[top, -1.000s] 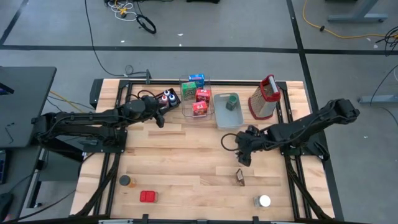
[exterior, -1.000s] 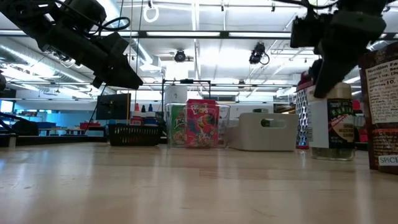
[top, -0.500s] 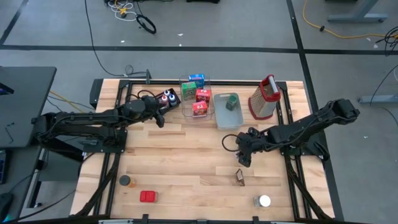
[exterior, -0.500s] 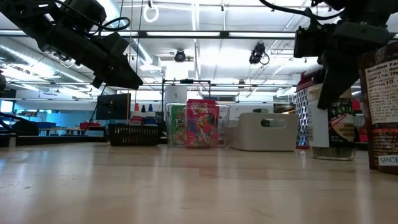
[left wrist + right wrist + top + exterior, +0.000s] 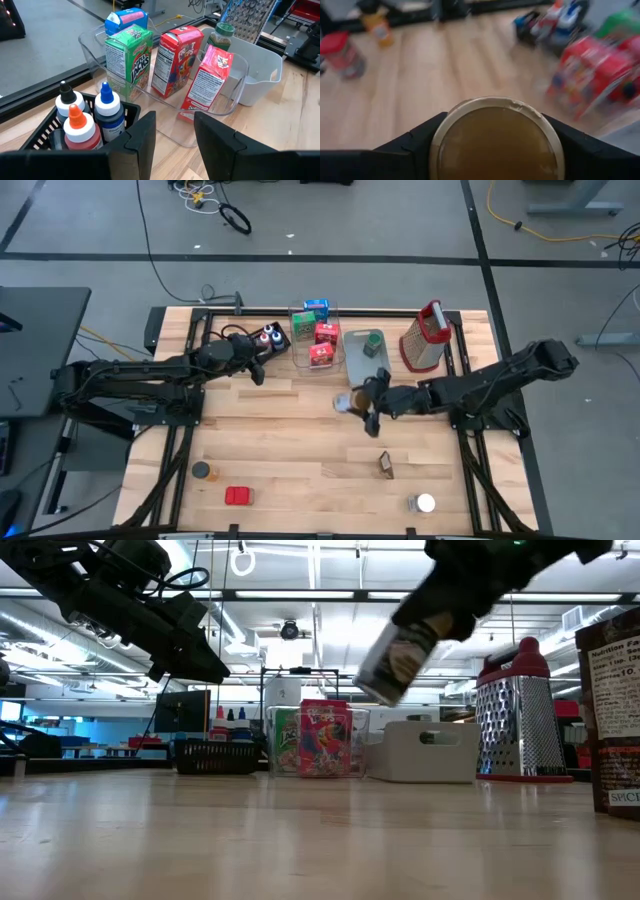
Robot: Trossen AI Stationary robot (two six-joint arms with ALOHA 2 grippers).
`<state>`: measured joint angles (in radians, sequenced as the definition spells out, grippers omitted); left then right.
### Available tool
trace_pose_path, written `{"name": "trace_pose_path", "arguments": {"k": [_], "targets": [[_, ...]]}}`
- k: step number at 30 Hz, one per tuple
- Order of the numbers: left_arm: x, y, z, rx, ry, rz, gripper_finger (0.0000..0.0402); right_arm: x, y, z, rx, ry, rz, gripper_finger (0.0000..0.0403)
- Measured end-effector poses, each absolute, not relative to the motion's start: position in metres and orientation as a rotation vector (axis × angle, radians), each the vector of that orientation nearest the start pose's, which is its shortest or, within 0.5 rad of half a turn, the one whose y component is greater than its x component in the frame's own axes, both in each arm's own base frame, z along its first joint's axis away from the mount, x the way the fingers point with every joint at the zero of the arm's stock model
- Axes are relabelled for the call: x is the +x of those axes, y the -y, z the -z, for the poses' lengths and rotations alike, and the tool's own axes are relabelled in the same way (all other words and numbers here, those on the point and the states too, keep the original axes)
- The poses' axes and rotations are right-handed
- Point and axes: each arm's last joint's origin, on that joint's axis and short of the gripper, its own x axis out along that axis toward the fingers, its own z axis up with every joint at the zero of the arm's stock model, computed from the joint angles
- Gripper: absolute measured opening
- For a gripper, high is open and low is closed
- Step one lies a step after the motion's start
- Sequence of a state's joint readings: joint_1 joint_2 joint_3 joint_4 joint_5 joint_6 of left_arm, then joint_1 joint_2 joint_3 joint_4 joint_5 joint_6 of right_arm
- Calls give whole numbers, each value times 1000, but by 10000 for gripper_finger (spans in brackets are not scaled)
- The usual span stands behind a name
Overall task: Pick & Place Kitchen Items
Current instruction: Put the brown spice bottle into the gray bin
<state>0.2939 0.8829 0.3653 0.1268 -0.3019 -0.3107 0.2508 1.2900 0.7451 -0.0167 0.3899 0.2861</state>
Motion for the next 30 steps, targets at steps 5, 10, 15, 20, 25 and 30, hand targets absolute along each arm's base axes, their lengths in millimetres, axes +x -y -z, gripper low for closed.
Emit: {"name": "trace_pose_path", "arguments": {"k": [5, 10, 15, 20, 25, 30], "targets": [[173, -61, -202, -296, -302, -645, 142, 270, -38, -248, 65, -468, 310, 284], [173, -61, -202, -296, -302, -645, 142, 272, -18, -255, 46, -520, 392, 284], [173, -61, -202, -296, -302, -645, 142, 266, 7, -248, 53, -627, 491, 285], [173, -61, -202, -296, -302, -645, 142, 260, 31, -243, 140, -669, 627, 285], [173, -61, -202, -285, -305, -643, 142, 250, 49, -236, 231, -763, 681, 286], [173, -61, -202, -284, -306, -643, 142, 241, 58, -229, 285, -852, 746, 286]]}}
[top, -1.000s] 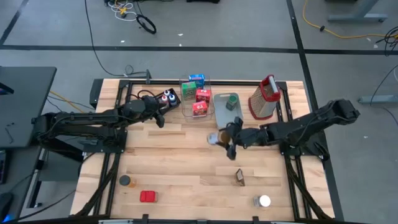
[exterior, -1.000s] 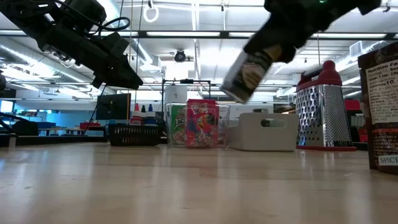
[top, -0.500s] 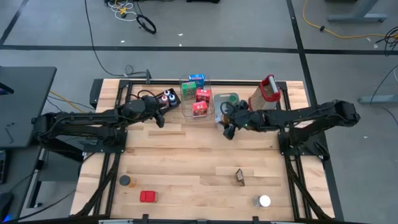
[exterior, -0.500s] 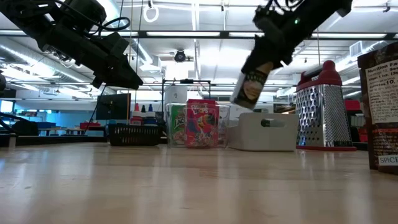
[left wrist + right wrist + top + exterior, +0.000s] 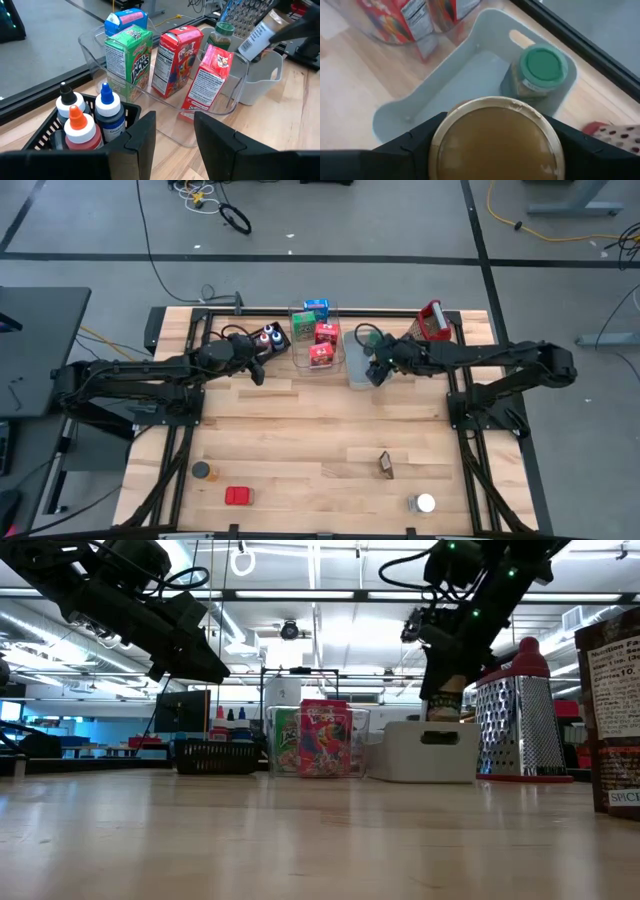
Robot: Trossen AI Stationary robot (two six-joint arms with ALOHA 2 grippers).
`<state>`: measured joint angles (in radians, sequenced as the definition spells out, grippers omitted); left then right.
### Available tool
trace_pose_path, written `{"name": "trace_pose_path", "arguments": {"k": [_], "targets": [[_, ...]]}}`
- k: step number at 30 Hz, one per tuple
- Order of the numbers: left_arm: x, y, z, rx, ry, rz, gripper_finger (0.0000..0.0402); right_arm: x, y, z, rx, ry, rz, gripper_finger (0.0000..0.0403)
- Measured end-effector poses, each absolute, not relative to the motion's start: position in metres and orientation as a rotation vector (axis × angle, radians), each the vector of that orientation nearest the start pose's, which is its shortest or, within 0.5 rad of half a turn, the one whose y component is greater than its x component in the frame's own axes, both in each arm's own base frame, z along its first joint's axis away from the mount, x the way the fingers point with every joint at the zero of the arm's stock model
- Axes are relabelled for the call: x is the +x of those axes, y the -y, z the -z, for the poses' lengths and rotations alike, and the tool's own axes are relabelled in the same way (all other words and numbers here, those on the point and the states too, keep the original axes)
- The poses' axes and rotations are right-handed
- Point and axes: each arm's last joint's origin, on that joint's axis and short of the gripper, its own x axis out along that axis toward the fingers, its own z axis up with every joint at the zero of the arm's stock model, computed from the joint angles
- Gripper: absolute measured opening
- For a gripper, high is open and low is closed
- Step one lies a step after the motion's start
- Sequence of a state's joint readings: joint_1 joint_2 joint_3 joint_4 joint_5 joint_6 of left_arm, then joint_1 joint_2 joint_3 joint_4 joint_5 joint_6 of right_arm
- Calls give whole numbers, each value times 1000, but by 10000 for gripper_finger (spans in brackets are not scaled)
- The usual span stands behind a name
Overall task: Pick & Place Kitchen Items
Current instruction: Put the brown spice bottle into the gray bin, then put the red spice can into the gray bin
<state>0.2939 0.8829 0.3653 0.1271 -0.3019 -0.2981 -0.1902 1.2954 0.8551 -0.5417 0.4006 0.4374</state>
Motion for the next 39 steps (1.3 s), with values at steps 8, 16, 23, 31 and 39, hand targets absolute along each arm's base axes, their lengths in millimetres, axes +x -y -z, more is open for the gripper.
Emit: {"name": "trace_pose_path", "arguments": {"k": [8, 16, 23, 31, 39], "targets": [[173, -61, -202, -281, -306, -642, 142, 251, 69, -211, 329, -910, 738, 286], [173, -61, -202, -281, -305, -642, 142, 255, 88, -197, 325, -945, 769, 287], [173, -61, -202, -281, -305, -642, 142, 255, 98, -195, 315, -948, 780, 314], [173, -61, -202, -281, -305, -642, 142, 257, 100, -198, 222, -924, 794, 333], [173, -61, -202, -281, -304, -642, 142, 264, 91, -225, 184, -909, 684, 314]]}}
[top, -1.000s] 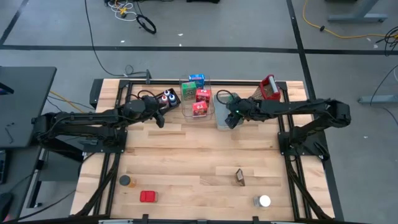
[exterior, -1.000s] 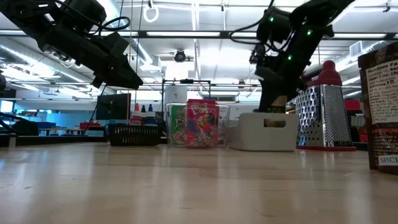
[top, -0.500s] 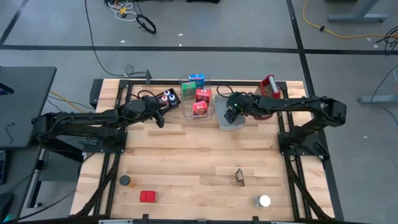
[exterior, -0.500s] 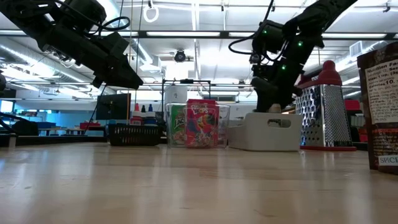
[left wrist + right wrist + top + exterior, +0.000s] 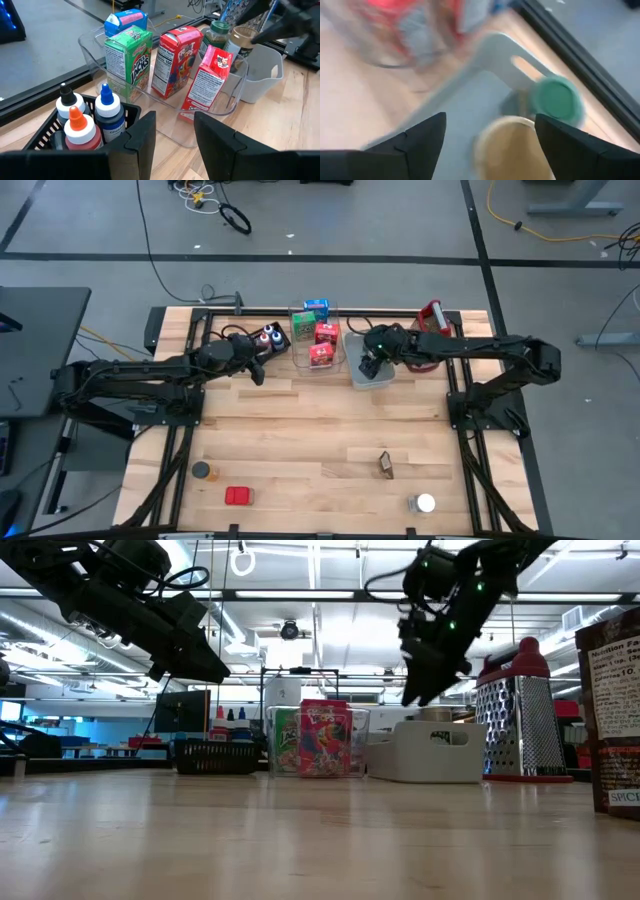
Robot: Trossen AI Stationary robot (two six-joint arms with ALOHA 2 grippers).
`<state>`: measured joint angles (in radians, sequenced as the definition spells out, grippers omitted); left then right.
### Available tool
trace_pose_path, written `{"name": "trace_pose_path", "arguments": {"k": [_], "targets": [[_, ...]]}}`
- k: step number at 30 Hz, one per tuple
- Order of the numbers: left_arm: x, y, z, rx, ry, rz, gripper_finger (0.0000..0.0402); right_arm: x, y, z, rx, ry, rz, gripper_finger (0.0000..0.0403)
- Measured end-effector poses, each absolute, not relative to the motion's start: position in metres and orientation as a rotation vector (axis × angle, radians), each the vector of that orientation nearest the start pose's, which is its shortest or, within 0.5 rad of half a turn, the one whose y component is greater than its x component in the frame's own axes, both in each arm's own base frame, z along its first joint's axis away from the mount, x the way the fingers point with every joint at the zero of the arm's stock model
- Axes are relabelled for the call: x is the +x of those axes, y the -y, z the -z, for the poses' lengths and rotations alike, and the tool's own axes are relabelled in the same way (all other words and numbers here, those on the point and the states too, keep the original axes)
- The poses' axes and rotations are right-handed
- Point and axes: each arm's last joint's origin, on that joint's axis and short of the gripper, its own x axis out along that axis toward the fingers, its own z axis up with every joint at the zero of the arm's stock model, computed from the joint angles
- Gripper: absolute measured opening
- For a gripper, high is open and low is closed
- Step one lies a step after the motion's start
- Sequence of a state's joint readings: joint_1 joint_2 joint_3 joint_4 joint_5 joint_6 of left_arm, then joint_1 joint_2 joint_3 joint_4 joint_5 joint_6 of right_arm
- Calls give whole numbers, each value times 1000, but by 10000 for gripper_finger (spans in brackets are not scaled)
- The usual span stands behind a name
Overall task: Pick & Place Kitchen Items
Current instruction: Put the red spice can into the gray bin
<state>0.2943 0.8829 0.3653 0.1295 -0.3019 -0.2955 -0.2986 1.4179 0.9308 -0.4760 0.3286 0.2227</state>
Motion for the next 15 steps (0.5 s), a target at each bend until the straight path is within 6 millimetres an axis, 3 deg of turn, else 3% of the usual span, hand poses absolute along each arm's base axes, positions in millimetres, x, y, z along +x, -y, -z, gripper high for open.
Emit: {"name": "trace_pose_path", "arguments": {"k": [9, 15], "targets": [[173, -61, -202, -282, -309, -616, 142, 287, 60, -254, 217, -802, 381, 306], [179, -53, -208, -206, -288, -397, 142, 293, 31, -255, 255, -794, 240, 306]]}}
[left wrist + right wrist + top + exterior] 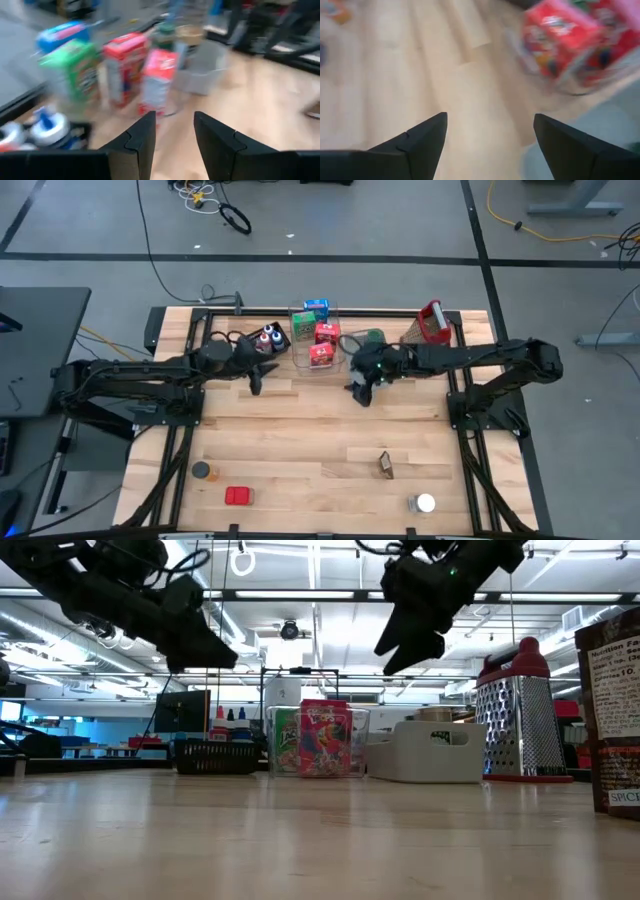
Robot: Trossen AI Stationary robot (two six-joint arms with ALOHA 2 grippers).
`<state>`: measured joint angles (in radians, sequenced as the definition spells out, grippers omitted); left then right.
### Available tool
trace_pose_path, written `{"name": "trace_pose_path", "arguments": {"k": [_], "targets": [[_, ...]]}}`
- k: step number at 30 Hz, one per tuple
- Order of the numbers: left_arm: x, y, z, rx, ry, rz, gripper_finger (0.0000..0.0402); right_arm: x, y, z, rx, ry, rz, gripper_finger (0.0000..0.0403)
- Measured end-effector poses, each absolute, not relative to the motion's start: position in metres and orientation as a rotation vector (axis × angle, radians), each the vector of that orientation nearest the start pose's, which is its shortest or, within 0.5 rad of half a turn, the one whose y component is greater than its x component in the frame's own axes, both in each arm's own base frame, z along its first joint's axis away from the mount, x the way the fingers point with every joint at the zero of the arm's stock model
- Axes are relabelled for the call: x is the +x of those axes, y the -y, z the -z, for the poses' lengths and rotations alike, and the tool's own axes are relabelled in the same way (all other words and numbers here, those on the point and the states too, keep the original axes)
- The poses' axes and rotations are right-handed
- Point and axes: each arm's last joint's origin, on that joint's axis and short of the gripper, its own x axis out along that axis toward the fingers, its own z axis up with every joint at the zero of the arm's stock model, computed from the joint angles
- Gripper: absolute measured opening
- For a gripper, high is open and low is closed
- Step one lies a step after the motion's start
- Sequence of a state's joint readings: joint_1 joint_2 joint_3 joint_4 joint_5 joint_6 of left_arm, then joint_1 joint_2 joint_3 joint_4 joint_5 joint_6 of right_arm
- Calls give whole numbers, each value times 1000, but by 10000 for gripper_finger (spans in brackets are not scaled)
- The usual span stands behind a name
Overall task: Pick & Place Kitchen Items
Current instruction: Put the red spice can into the gray bin
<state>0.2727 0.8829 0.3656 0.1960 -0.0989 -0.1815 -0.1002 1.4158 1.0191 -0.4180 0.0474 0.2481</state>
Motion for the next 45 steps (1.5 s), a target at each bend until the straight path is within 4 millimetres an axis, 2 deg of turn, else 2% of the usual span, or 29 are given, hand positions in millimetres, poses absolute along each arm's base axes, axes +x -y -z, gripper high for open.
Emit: {"name": "trace_pose_path", "arguments": {"k": [10, 15, 17, 21, 27, 30, 36, 42, 45], "targets": [[187, -28, -218, -115, -205, -143, 142, 306, -28, -266, 228, -644, 14, 306], [191, -12, -227, -193, -118, 30, 142, 308, -52, -274, 213, -553, -73, 306], [191, -1, -232, -203, -77, 128, 142, 309, -59, -277, 189, -526, -104, 306], [191, 31, -243, -98, -68, 312, 141, 309, -67, -280, 89, -481, -158, 306], [195, 71, -272, 7, -179, 217, 141, 314, -67, -283, -43, -406, -92, 306], [201, 90, -289, 50, -278, 185, 141, 320, -68, -278, -56, -392, -68, 306], [214, 131, -311, 97, -438, 257, 141, 334, -75, -255, -46, -436, -92, 306], [224, 162, -305, 135, -587, 374, 142, 347, -89, -228, -48, -478, -135, 306], [230, 169, -298, 33, -631, 333, 150, 349, -93, -222, -42, -494, -176, 306]]}}
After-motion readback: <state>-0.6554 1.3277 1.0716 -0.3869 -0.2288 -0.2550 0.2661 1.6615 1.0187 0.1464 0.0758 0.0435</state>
